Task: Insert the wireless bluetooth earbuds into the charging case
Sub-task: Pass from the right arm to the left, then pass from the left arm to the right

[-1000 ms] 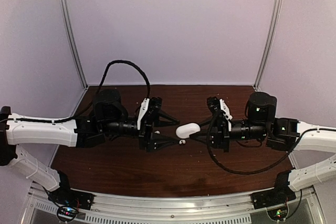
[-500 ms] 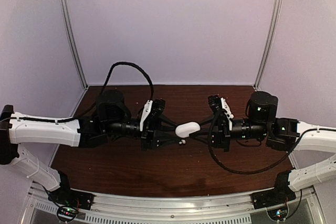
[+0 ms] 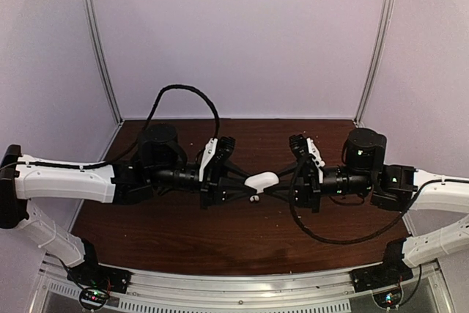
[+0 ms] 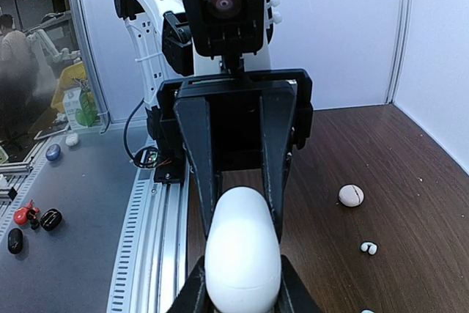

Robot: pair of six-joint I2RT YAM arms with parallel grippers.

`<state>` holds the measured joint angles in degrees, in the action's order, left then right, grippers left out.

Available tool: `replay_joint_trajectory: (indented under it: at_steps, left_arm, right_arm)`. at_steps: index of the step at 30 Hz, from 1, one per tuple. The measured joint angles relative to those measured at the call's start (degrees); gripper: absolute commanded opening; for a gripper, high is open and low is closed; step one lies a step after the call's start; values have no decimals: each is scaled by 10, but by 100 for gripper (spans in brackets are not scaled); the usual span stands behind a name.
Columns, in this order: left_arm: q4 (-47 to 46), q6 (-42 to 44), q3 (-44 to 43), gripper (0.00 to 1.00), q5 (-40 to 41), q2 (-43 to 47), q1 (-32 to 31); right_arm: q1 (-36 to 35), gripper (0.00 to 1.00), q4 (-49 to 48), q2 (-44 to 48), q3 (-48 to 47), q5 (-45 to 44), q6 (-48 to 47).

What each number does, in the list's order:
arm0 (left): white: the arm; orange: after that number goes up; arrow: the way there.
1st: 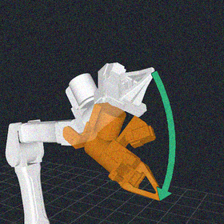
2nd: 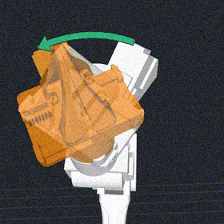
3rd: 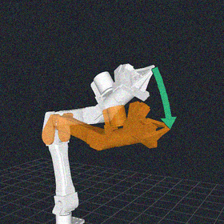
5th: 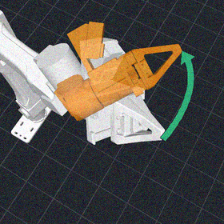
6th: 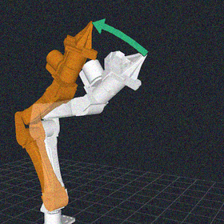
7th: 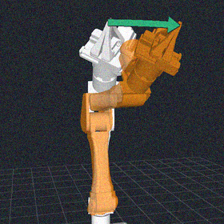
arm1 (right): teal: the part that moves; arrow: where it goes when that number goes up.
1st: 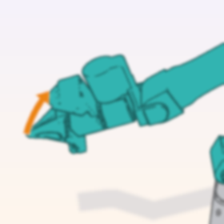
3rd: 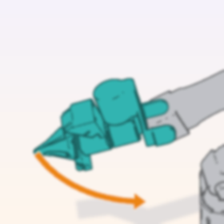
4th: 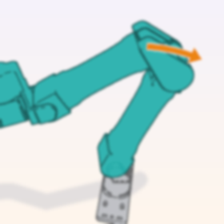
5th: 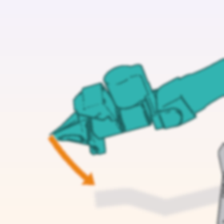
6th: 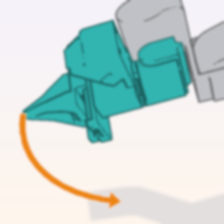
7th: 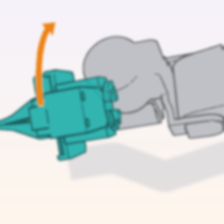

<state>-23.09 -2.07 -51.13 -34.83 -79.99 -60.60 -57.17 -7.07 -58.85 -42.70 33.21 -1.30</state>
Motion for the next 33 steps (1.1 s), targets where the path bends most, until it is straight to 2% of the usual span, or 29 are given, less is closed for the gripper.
replay_joint_trajectory:
  at_steps: [3,6,12,18,24,30,33]
  left_arm:
    - [14,5,-4,4,-1,-1,0]
    - [32,16,-14,0,-2,-6,0]
    - [42,24,-21,0,-7,-10,0]
    - [47,26,-23,0,-12,-17,0]
    - [48,26,-27,0,-14,-19,0]
    - [47,26,-28,0,-14,-19,0]
    - [47,26,-28,0,-14,-19,0]
  right_arm:
    - [0,33,6,-2,0,2,-4]
    - [0,33,15,-9,-1,4,-5]
    - [0,32,33,-19,-2,5,-5]
    - [0,37,35,-19,-2,9,-9]
    - [0,29,34,-19,-6,14,-10]
    - [0,30,35,-19,-8,14,-11]
    - [0,26,35,-19,-8,14,-10]
